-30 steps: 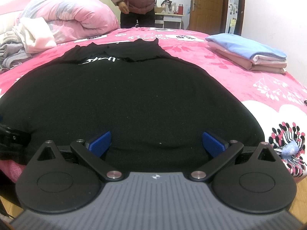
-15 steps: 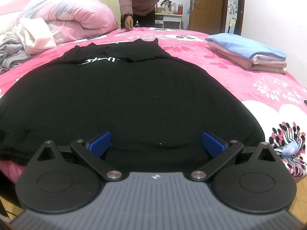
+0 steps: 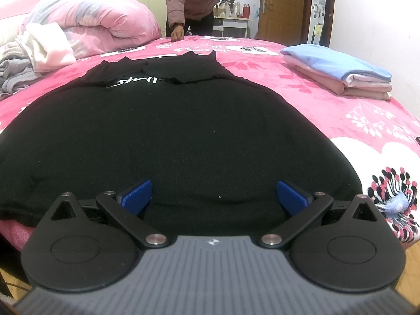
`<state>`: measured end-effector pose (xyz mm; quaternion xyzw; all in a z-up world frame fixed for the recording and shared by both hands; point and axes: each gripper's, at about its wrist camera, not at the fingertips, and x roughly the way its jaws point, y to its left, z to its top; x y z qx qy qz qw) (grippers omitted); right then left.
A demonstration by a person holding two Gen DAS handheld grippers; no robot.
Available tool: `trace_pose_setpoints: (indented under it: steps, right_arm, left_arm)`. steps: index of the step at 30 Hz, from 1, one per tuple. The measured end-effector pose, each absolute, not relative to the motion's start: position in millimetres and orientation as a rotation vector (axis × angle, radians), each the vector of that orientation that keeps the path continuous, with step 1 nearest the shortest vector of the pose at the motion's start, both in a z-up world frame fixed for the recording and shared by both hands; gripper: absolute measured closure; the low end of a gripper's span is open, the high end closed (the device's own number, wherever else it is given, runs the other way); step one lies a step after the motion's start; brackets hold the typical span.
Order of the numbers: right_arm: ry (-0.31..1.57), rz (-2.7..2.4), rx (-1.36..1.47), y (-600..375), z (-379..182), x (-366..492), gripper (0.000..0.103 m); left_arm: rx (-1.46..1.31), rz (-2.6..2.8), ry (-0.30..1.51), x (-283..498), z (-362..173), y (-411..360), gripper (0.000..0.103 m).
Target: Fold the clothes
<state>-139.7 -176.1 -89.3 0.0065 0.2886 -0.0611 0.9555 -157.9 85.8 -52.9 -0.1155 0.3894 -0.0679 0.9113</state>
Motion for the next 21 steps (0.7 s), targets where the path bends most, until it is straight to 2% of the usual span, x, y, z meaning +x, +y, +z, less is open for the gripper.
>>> trace_pose_setpoints:
  steps: [3, 8, 18, 21]
  right_arm:
    - [0.601, -0.123, 0.015, -176.3, -87.8, -137.6, 0.001]
    - [0.628, -0.124, 0.02, -176.4, -85.1, -134.2, 0.001]
    - [0.656, -0.127, 0.052, -180.0, -73.2, -134.9, 0.001]
    - [0.621, -0.092, 0.102, -183.6, -61.2, -142.5, 0.001]
  left_arm:
    - [-0.274, -0.144, 0.775, -159.8, -54.8, 95.7, 0.004]
    - [-0.294, -0.192, 0.774, -160.5, -60.5, 99.8, 0.027]
    - [-0.348, -0.219, 0.838, -153.7, -83.3, 107.8, 0.055]
    - [-0.37, -0.218, 0.862, -152.4, -88.8, 112.5, 0.07]
